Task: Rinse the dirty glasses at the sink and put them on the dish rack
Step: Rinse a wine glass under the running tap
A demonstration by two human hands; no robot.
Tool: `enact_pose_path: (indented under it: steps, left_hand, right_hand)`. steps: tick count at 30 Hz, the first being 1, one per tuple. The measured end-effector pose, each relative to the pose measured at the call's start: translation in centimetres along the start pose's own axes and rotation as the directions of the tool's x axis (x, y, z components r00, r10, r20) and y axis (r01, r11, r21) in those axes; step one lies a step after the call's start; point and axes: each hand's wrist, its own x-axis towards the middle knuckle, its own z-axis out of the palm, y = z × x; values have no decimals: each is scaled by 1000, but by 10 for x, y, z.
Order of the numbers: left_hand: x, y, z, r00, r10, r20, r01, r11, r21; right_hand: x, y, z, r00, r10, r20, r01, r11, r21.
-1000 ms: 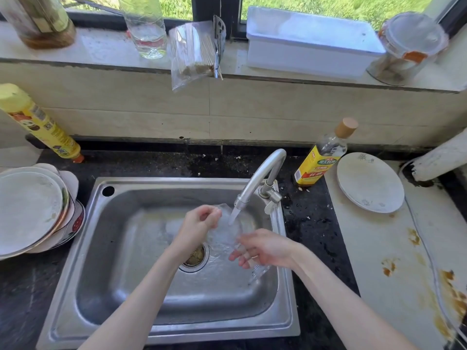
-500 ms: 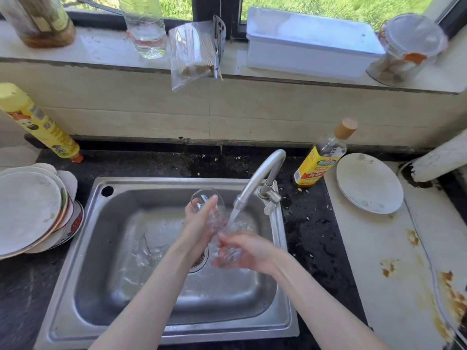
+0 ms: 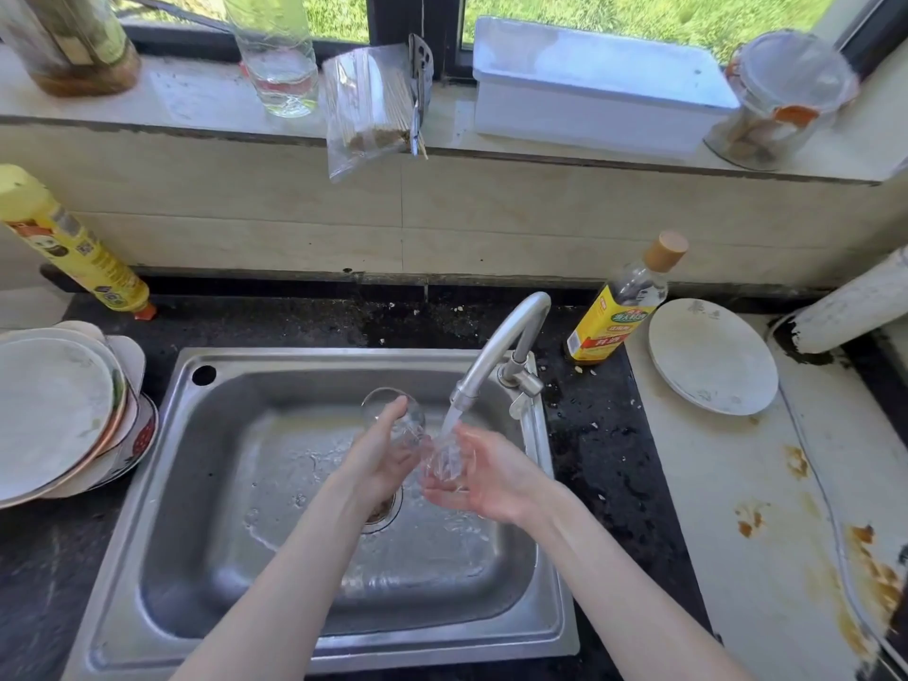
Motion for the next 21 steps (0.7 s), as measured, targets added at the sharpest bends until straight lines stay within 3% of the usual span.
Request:
enact_pose_path:
  steps: [5,10,13,16,21]
  left_hand:
    - [-2,1,-9,979,-130,-156,78,950,-301]
    - [-7,2,-14,970,-192,-150,112,898,-425]
    - [-10,1,-8,974,-92,-208,7,925,-379]
    - [-11,1,-4,967,78,-244,-144,954,-263]
    - [-26,0,5,871,427,-243,-456,887,-73]
  right_hand:
    - [4,-3,-1,996,-90,22,89,995,39]
    - [6,0,-3,993,-113,20,112,992,59]
    - [8,3,-6,991,-105,-80,110,992,57]
    - [7,9,-10,985,-49,-164,77,982,170]
    - [9,21,-10,968,79,-239,0,950,312]
